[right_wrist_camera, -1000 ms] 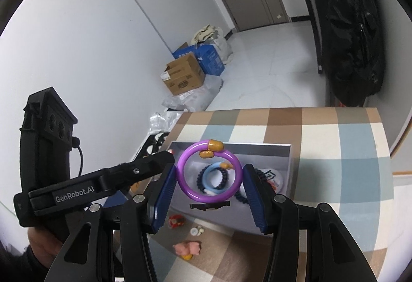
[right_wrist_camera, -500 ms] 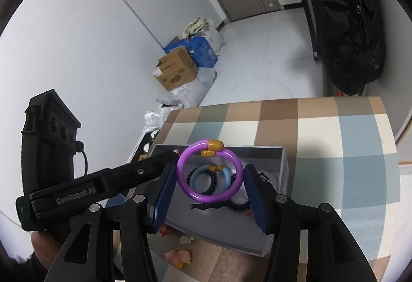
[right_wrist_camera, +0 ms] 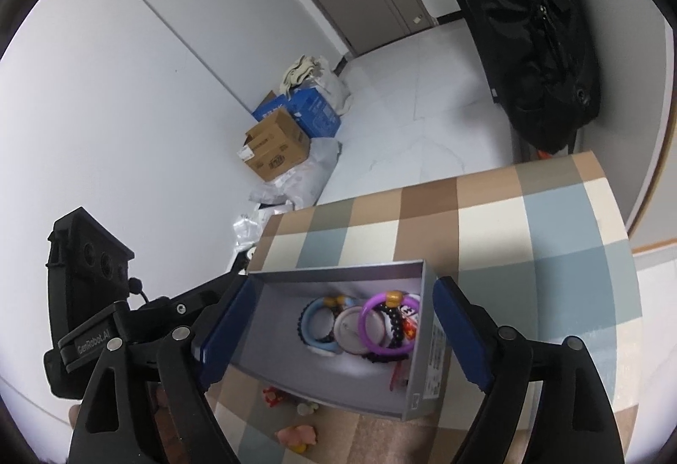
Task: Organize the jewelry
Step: 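Move both grippers back toward the pig toy and red pacifier, then grasp the red pacifier with the left while the right grasps the pink pig toy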
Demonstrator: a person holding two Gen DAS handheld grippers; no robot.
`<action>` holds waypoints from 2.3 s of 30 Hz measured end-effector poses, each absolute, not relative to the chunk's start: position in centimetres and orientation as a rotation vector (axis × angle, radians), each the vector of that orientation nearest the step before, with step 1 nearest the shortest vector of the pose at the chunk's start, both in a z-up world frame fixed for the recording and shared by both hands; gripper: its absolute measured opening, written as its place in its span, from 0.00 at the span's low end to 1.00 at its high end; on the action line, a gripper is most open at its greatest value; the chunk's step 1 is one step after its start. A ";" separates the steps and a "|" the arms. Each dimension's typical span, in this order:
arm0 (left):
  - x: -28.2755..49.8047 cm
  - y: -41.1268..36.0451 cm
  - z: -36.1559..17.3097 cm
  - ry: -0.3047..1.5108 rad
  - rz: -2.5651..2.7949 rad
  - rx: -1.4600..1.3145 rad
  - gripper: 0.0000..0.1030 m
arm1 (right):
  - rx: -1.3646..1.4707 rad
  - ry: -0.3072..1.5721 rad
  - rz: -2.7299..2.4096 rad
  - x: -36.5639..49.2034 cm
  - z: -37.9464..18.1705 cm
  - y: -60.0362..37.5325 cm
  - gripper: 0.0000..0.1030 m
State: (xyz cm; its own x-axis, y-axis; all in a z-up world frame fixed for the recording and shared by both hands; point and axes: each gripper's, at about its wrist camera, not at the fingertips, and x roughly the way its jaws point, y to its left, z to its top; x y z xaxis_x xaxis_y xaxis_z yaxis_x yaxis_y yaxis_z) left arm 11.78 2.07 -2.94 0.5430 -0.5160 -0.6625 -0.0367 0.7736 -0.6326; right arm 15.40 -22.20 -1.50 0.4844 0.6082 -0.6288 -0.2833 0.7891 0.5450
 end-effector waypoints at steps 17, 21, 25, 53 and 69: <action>8.9 2.8 -2.3 0.932 -0.179 -0.474 0.72 | 0.314 0.883 0.569 13.2 -0.9 -21.0 0.91; 7.8 3.3 -2.3 0.917 -0.152 -0.440 0.77 | 0.281 0.873 0.594 12.2 -0.7 -20.3 0.94; 6.6 4.0 -2.5 0.898 -0.131 -0.425 0.82 | 0.241 0.866 0.618 11.1 -0.7 -19.3 0.94; 5.9 4.1 -8.7 1.119 -0.105 -0.437 0.69 | 0.109 0.880 0.642 7.9 -1.6 -18.2 0.99; 6.6 3.6 -9.0 1.171 -0.133 -0.490 0.24 | 0.087 0.885 0.657 6.7 -1.8 -18.2 0.99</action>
